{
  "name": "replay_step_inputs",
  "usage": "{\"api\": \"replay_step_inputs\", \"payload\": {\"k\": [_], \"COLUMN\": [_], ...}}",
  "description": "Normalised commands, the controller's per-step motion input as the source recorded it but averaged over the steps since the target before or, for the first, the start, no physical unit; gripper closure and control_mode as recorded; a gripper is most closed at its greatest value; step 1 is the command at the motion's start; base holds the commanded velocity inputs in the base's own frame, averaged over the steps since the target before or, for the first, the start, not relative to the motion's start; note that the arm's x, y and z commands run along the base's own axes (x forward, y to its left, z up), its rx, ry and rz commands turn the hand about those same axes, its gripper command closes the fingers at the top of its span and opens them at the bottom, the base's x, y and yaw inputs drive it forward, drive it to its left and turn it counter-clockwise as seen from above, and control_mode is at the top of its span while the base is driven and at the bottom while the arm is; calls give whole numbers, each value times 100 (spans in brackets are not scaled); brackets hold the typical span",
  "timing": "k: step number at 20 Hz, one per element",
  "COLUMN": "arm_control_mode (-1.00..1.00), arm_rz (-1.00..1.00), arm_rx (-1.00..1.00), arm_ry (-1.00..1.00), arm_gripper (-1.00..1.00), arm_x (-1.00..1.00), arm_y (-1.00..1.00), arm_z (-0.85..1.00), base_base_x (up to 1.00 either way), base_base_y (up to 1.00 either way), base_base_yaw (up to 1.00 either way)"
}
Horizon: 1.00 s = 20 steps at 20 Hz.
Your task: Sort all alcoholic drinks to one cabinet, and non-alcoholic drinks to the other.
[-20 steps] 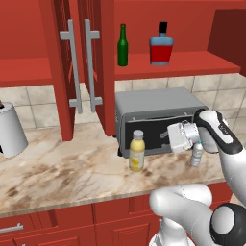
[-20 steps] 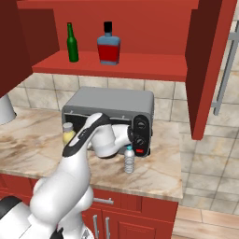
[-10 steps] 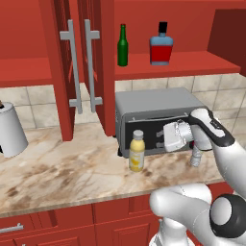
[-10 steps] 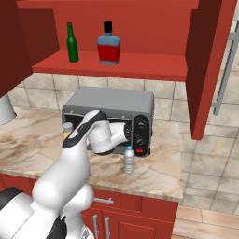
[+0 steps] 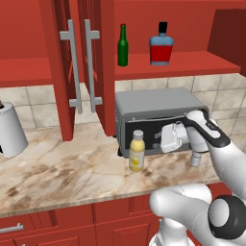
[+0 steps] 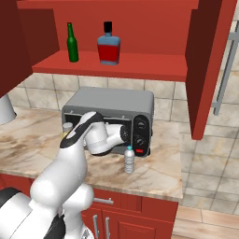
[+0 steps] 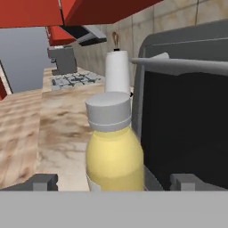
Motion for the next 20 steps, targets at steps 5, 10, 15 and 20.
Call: {"api": "replay_step_inputs", "payload": {"k": [5,10,15,20], "arm_control_mode": [-100,-100,-100,-100], "arm_rz": [0,2,5,5], "arm_rx": [0,0,0,0], "arm_ry": [0,0,0,0], "arm_gripper": [-100,-100,-100,-100], "arm_x": [0,0,0,2], "arm_y": [26,20,9,4], "arm_z": [0,0,0,0], "base_base_x": [0,0,0,0], "base_base_y": [0,0,0,0], "base_base_yaw": [0,0,0,0]}}
